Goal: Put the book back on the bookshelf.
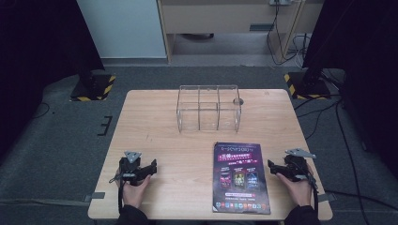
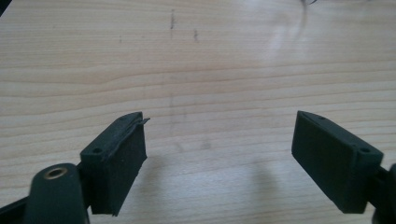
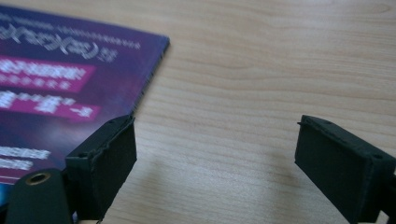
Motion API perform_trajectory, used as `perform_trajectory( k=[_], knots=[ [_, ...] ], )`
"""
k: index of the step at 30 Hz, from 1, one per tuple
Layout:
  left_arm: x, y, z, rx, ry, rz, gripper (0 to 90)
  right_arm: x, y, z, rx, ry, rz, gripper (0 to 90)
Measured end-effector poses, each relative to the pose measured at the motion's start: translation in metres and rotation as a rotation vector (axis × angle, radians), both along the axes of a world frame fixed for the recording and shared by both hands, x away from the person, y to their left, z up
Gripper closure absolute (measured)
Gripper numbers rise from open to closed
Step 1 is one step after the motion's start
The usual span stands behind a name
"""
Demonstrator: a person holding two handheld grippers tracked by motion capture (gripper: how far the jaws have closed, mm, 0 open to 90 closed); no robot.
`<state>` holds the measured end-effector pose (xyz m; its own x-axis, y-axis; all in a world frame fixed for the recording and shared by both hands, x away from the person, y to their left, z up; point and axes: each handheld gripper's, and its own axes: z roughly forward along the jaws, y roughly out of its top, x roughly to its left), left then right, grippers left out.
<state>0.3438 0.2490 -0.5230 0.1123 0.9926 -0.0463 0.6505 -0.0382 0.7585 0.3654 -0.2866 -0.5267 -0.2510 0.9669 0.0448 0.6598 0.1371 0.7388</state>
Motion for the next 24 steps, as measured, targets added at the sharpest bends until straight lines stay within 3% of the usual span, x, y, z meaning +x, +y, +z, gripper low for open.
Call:
perform_trajectory(
  k=[4,10,18,24],
  knots=[
    [-0.006,-0.007,0.004,-0.014,-0.031,-0.025,21.4,-0.005,-0.001,0.007,0.043,-0.039,-0.001,13.1],
    [-0.012,-0.019,0.01,-0.028,-0.056,-0.062,23.6,-0.013,0.001,0.015,0.086,-0.06,0.021,13.1],
    [-0.017,-0.031,0.015,-0.041,-0.081,-0.096,25.1,-0.017,0.009,0.021,0.094,-0.068,0.052,12.9],
    [-0.017,-0.04,0.018,-0.084,-0.101,-0.118,25.0,-0.018,0.012,0.023,0.121,-0.077,0.065,12.7]
  ],
)
